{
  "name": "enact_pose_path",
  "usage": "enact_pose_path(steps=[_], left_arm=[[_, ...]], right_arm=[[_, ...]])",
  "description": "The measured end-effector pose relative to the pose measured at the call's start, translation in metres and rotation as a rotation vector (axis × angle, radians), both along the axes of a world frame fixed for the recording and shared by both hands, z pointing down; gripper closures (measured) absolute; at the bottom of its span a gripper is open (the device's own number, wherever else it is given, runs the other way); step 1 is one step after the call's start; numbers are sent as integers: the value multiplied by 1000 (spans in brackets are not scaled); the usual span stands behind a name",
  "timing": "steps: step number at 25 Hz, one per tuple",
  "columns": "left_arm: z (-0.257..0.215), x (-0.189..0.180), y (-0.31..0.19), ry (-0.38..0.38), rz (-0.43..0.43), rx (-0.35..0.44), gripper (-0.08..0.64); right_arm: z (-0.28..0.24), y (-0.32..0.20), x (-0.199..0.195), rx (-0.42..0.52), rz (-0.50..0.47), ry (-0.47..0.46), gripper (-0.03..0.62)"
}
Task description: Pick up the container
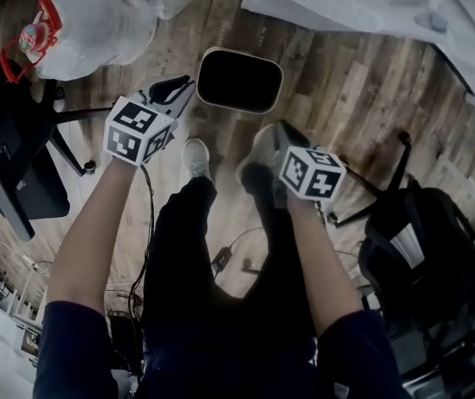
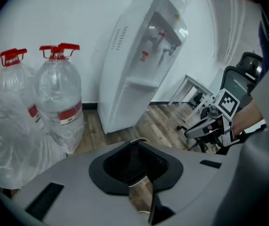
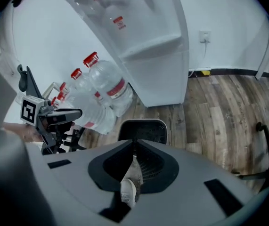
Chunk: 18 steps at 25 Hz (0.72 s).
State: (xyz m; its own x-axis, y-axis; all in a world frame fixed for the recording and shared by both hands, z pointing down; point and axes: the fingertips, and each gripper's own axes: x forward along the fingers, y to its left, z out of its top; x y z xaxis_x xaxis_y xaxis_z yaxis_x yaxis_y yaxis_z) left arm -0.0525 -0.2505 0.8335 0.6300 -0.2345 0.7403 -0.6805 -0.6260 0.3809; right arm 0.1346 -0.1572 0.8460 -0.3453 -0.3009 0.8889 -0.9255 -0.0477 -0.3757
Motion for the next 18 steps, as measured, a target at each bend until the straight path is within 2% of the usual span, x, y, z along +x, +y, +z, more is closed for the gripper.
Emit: enact_pose_path(steps=[5, 7, 12, 14, 18], left_arm=[[91, 4, -7, -51, 47, -21, 450], [123, 7, -11, -80, 84, -20, 424], [189, 19, -22, -155, 173, -15, 372], [208, 24, -28, -190, 202, -13, 356], [240, 35, -33, -241, 269, -56, 348]], right_arm=[[95, 9, 9, -59, 42, 35, 570], [129, 13, 11, -93, 72, 47, 491], [195, 25, 29, -136, 138, 121, 436], [213, 31, 32, -162, 178, 106, 408], [238, 33, 32, -178, 217, 54, 407]])
